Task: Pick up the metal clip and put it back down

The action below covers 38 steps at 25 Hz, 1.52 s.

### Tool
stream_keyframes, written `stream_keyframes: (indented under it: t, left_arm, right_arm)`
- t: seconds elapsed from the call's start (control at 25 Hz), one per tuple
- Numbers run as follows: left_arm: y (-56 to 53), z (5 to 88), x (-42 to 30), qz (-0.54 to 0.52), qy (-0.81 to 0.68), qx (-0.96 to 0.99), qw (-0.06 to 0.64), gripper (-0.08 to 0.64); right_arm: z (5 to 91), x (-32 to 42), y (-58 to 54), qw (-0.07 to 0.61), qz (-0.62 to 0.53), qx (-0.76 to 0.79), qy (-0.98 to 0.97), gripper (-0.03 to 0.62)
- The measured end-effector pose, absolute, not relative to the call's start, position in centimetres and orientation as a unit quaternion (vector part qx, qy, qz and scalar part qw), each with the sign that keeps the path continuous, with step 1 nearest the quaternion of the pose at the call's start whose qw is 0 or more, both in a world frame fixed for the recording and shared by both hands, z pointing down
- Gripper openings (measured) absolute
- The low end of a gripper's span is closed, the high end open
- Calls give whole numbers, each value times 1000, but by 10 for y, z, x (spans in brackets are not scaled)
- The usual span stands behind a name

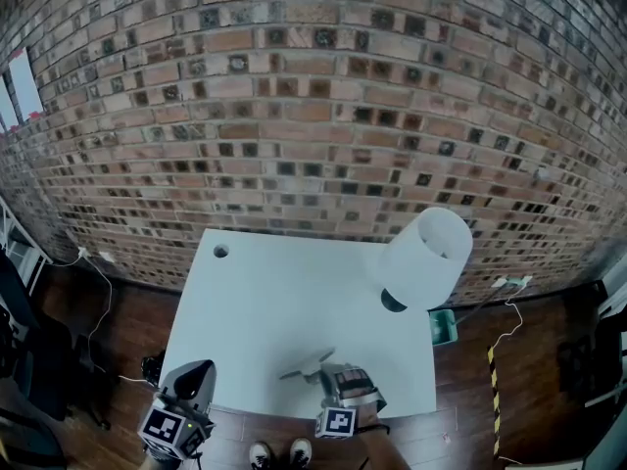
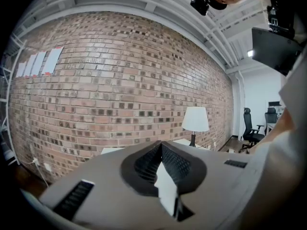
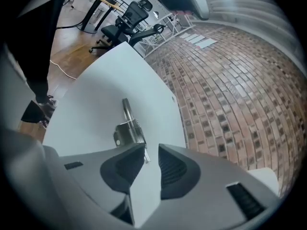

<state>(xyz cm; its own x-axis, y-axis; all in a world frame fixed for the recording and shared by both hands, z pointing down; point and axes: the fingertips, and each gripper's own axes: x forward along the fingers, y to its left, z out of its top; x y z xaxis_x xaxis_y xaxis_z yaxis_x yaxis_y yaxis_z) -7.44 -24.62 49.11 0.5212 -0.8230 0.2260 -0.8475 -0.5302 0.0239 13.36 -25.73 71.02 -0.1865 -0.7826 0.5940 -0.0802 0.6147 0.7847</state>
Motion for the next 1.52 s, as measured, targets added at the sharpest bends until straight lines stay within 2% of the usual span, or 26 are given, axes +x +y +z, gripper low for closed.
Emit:
stream_keyframes:
  t: [0.32,0.44,0.56,0.72,0.88,1.0,1.16,1.52]
  left_arm:
    - [-246,480,-56,83,-461,881,62,15]
    - [-244,479,-58,79,-459,883,53,15]
    - [-242,474,-59,77,-461,882,59,15]
    - [-248,471,-74,61,-473,879,27,15]
    - [-249,461,-74,54,-471,881,13,15]
    - [-244,449,-68,53,-464,884,18,15]
    - [-241,438,-68,35,-462,886,-4,15]
    - [-225,415,-61,15,-462,886,-27,15]
  right_arm:
    - [734,160,-225,603,-282,302,-683,100]
    - [731,173,-222,591,-253,350,-681,93]
    - [707,186,-229,545,-207,436,-686,58]
    - [681,194,-242,472,-116,517,-704,48]
    - [646,195,-253,419,-77,562,-709,35]
    - [620,192,-255,386,-63,592,-705,-20]
    - [588,181,-250,317,-18,616,-721,-20]
    - [501,149,-231,114,75,604,-785,-21]
